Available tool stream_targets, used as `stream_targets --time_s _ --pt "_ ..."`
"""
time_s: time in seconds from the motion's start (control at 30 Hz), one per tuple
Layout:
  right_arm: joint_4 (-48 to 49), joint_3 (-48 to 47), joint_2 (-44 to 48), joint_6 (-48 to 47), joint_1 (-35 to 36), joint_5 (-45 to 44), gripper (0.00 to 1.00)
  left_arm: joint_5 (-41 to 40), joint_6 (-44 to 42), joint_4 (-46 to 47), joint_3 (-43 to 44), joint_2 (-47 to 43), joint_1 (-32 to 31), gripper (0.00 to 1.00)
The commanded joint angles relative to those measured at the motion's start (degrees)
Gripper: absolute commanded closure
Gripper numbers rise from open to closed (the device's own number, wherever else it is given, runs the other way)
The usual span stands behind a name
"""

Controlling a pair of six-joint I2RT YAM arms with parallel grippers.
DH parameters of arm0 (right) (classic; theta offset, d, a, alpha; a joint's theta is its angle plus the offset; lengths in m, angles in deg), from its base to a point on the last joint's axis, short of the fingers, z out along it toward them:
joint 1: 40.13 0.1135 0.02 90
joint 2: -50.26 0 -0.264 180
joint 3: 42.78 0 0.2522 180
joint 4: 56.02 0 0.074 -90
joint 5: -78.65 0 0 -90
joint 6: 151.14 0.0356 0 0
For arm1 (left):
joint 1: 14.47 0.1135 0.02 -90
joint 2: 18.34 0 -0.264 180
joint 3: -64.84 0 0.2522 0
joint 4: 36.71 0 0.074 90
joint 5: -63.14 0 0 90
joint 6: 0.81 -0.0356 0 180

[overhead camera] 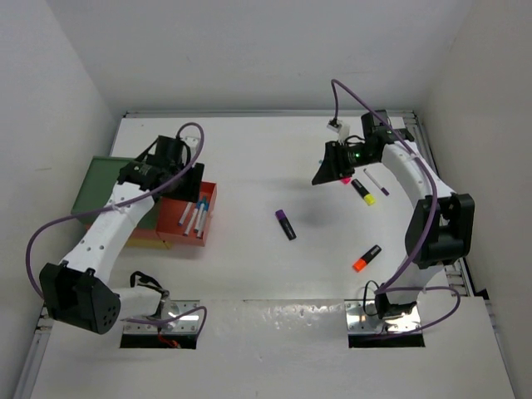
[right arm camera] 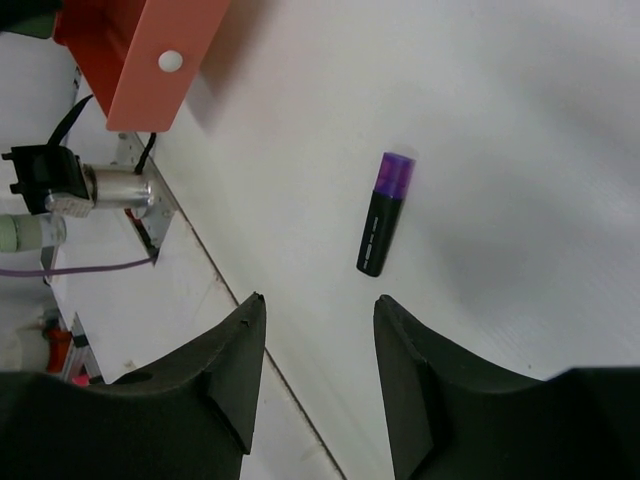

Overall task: Sort the stationery into containers
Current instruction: Place the pen in the drawer, then pick up the pen from the center of the board.

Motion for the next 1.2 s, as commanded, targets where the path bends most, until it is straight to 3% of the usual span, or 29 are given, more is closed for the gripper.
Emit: stream_targets --time_s 0.0,0.2,0.27,0.4,0.57,0.67,1.17 --pt "2.28 -2.35 0.28 2.62 -0.13 -1.45 0.54 2.55 -2.44 3.12 7.90 -0.97 -0.04 0.38" --pt "12.75 -7.43 -4.27 10.46 -0.48 -18.57 0.56 5.82 -10.16 8.84 16.90 -1.59 -3.20 0.39" --pt "13.02 -14.97 -10.15 13.69 -0.40 -28.47 0.56 4.42 -11.06 9.37 18.13 -0.45 -4.00 0.39" --pt "7.31 -34.02 -24.99 20.72 -0.83 -39.59 0.52 1.79 -9.48 9.55 19.11 1.57 -4.96 0.38" --pt "10.55 -37.41 -31.35 30.23 -0.84 -49.17 0.28 0.72 -7.21 11.39 16.65 1.22 -5.32 0.37" --pt "11.77 -36.37 -33.29 35.23 0.12 -55.31 0.26 -0.33 -6.76 12.18 15.77 0.96 -5.32 0.37" --pt "17.58 -34.25 -40.14 40.34 -0.31 -57.45 0.27 -1.04 -6.67 12.54 13.22 0.78 -4.44 0.37"
